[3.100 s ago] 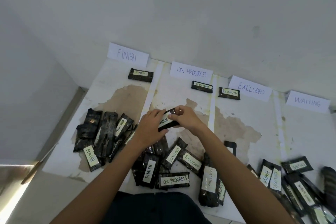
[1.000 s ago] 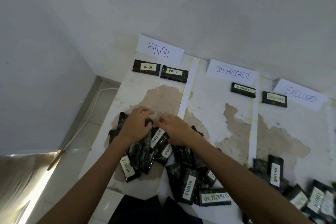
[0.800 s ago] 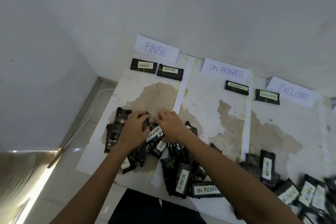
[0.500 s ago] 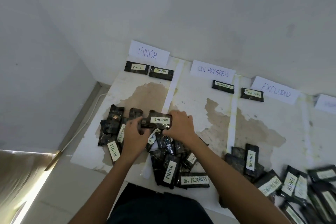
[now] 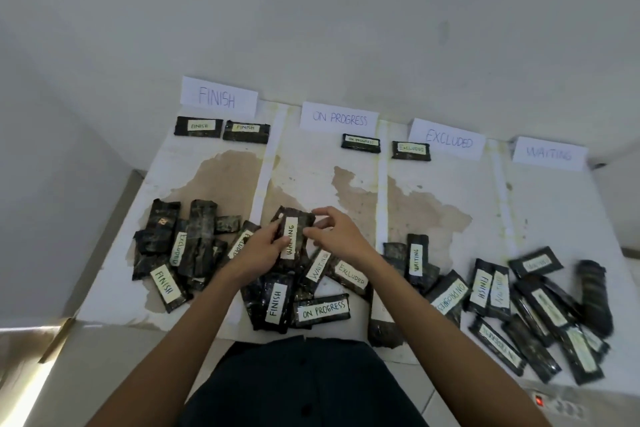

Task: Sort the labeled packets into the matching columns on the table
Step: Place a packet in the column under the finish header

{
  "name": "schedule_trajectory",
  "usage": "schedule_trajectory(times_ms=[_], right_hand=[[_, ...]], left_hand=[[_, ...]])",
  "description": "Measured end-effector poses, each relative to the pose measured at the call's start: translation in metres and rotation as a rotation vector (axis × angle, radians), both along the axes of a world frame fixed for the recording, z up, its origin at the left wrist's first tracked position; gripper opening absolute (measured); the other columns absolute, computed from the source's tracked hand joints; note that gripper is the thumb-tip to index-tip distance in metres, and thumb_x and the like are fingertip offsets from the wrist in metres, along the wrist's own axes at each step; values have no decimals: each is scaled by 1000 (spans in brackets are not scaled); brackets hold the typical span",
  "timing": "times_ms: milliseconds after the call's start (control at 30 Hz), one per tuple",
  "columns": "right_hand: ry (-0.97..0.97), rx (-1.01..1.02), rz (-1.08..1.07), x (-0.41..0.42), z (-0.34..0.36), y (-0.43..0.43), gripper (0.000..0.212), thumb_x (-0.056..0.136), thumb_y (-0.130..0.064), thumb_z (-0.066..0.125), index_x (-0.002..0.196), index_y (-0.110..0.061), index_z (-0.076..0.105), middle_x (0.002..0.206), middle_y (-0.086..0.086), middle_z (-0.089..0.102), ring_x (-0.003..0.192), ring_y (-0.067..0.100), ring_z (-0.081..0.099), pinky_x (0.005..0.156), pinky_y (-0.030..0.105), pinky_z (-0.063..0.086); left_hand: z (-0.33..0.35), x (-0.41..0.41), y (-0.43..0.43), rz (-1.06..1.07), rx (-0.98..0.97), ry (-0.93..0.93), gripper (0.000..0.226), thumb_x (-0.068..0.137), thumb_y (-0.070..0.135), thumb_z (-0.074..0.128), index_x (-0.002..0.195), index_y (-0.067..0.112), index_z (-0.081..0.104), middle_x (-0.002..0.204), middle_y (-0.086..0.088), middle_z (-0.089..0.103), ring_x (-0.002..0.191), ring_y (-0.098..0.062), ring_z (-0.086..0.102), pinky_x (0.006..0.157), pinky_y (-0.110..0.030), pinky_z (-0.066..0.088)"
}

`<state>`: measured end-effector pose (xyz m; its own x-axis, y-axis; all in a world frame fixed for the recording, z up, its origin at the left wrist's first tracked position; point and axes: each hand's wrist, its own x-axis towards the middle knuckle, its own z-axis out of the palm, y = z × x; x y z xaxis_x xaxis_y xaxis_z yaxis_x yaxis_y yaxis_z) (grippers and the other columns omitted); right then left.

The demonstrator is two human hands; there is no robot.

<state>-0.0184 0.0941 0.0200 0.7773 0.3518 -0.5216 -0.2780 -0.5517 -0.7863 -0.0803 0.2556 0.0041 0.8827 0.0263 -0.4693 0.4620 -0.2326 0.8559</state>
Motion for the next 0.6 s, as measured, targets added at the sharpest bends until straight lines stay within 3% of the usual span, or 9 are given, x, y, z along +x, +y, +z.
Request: schedule_trajectory(times_ms=[133, 267, 367, 433, 500, 600], right_hand=[[-65, 33, 6, 5, 10, -12, 43, 87, -18, 66, 128, -20, 53, 106, 7, 58, 76, 14, 64, 73, 31, 55], [-53, 48, -89, 6, 11, -19, 32, 87, -11, 65, 118, -16, 58, 95, 7, 57, 72, 15, 62, 67, 30, 58], [-101, 12, -130, 9, 8, -29, 39, 83, -17, 70, 120, -20, 56, 104, 10, 59, 79, 16, 62, 69, 32, 57], [-224, -75, 18, 12, 12, -36, 62, 77, -24, 75, 133, -25, 46, 121, 3, 50, 92, 12, 56, 75, 23, 49], [-471, -278, 312, 17, 13, -45, 79, 72, -32, 76, 140, -28, 37, 135, -1, 39, 114, 15, 42, 94, 28, 40], [-739, -538, 586, 23, 18, -54, 78, 76, -36, 72, 143, -23, 34, 141, 0, 37, 126, 21, 31, 105, 36, 27]], left_hand=[[1, 11, -4, -188, 25, -17, 44, 96, 8, 44, 138, 22, 41, 124, 2, 60, 112, -13, 56, 99, -34, 45], [7, 23, -9, -229, 9, -25, 38, 95, 14, 50, 131, 25, 50, 114, 9, 64, 104, -6, 60, 92, -28, 47], [8, 31, -10, -203, 66, -41, 30, 91, 18, 57, 121, 22, 58, 107, 8, 65, 99, -8, 61, 84, -26, 48], [8, 37, -11, -233, 91, -47, 27, 91, 17, 57, 117, 19, 60, 105, 3, 66, 95, -11, 62, 78, -24, 48], [8, 45, -13, -292, 112, -50, 24, 91, 17, 57, 115, 19, 60, 102, 2, 67, 91, -11, 63, 74, -24, 49], [13, 61, -20, -408, 146, -70, 25, 90, 21, 58, 115, 23, 60, 103, 4, 66, 92, -11, 62, 79, -27, 49]])
